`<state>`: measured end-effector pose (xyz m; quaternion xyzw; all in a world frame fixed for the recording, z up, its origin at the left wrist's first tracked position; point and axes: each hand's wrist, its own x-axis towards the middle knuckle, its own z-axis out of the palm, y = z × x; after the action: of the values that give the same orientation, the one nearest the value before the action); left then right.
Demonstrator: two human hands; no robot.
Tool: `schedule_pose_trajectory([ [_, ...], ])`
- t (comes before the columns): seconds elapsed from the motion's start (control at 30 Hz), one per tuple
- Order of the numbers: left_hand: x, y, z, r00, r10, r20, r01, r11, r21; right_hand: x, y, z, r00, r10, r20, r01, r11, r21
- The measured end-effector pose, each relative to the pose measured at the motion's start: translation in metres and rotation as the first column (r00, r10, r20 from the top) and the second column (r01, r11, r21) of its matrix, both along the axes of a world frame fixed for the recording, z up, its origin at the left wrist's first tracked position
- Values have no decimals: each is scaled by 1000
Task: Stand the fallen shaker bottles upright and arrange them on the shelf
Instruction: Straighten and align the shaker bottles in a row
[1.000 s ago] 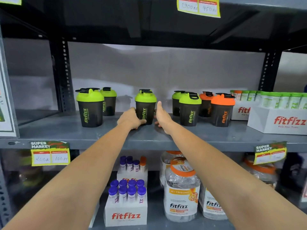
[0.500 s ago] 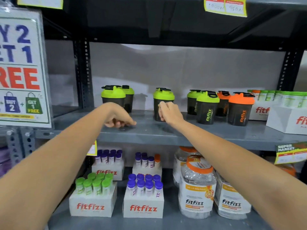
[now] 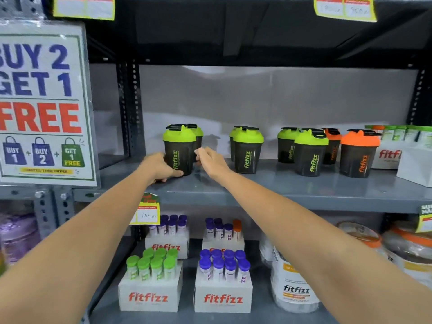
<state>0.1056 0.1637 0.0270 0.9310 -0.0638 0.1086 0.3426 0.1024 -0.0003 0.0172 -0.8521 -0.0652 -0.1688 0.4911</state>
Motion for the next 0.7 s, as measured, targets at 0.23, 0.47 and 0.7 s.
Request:
schedule_pose_trajectory([
  [0.23,12,-7,-4,995,76,67,-79,996,31,4,3,0,999,7,-47,-6,1000,22],
  [0.47,16,-16,0,993,111,34,-113,991,69,3,4,-1,990,33,-135,-32,999,14],
  [0.7,17,-19,1,996,84,-16,-83,995,56,-9,2,3,987,42,-158,-45,999,-15],
])
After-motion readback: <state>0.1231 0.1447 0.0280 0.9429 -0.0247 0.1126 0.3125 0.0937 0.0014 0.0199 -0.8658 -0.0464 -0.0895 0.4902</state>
